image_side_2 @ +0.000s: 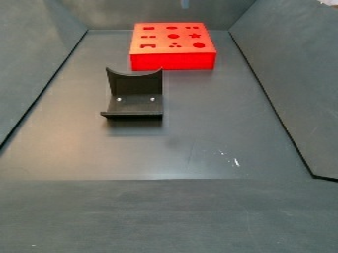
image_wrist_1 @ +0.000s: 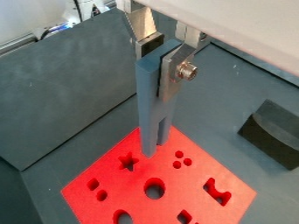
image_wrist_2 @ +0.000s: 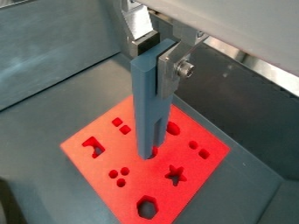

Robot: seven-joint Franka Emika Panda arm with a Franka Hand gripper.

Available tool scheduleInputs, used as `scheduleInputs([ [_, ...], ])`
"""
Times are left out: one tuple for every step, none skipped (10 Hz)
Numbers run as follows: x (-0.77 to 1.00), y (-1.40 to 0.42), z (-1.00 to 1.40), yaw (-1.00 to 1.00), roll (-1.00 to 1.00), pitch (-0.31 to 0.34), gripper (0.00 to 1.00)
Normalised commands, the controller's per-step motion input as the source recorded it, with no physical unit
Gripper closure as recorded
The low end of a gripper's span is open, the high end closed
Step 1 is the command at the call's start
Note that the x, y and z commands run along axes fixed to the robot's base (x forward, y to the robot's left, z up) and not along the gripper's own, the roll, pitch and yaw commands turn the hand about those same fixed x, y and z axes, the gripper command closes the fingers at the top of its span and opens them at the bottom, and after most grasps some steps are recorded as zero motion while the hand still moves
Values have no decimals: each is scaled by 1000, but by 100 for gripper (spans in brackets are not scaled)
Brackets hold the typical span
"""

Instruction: Insert the double-square object.

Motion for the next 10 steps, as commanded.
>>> scheduleInputs([
  [111, -57, -49, -991, 0, -3, 100],
  [246, -77, -111, -880, 0, -19, 100],
  [374, -114, -251, -763, 56, -19, 100],
  [340, -106, -251, -800, 57, -14, 100],
  [297, -100, -249, -829, 54, -10, 100],
  [166, -74, -237, -934, 46, -7, 100],
  [11, -49, -234, -1000, 36, -10, 100],
  [3, -49, -226, -1000, 33, -6, 100],
  [6, -46, -226, -1000, 31, -6, 100],
  [91, -57, -197, -1000, 23, -4, 100],
])
